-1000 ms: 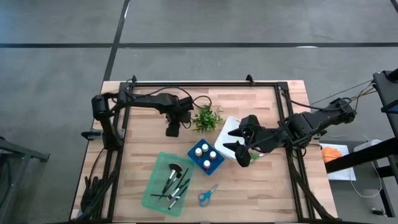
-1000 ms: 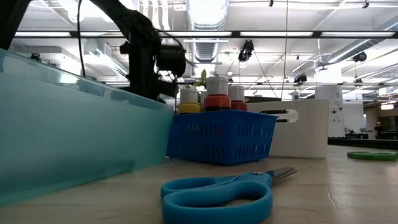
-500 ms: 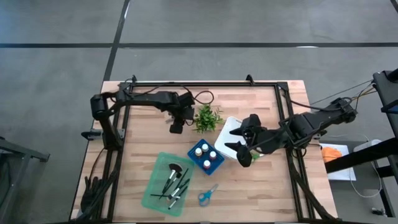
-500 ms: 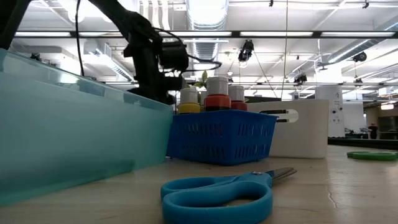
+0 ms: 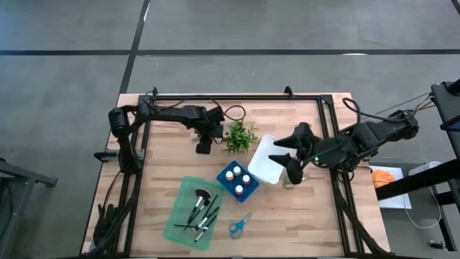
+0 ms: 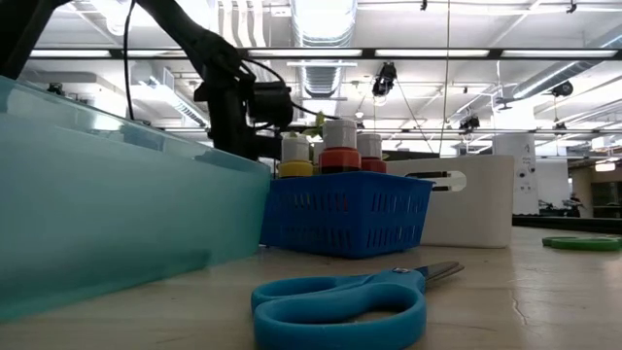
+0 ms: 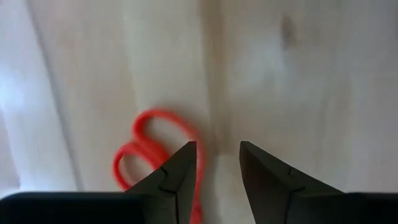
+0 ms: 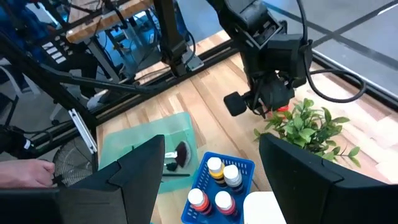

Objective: Pick & Place Paint Supplies
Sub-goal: Put the orange scissors into the white bin

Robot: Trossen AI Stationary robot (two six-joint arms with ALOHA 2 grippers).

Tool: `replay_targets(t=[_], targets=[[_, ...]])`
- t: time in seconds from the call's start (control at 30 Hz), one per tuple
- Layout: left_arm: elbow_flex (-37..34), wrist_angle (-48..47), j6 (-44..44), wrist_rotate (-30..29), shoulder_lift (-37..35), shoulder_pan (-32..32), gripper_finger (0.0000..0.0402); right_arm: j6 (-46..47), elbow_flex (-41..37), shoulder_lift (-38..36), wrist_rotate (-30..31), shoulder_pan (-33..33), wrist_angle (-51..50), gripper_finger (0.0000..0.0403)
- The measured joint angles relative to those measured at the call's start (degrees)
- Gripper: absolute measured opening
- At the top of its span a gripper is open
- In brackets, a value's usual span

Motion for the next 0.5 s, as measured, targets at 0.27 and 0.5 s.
replay_targets(t=[0.27, 0.5], targets=[[-2.9, 1.2, -0.5, -1.2, 0.0, 0.5, 0.0130, -0.9, 0.0, -1.0, 0.6, 0.0, 0.0, 0.0260], [-3.0, 2.0, -0.6, -1.9, 0.5, 1.0, 0.0130, -1.6, 0.0, -0.9, 0.6, 0.0, 0.0, 0.0260]])
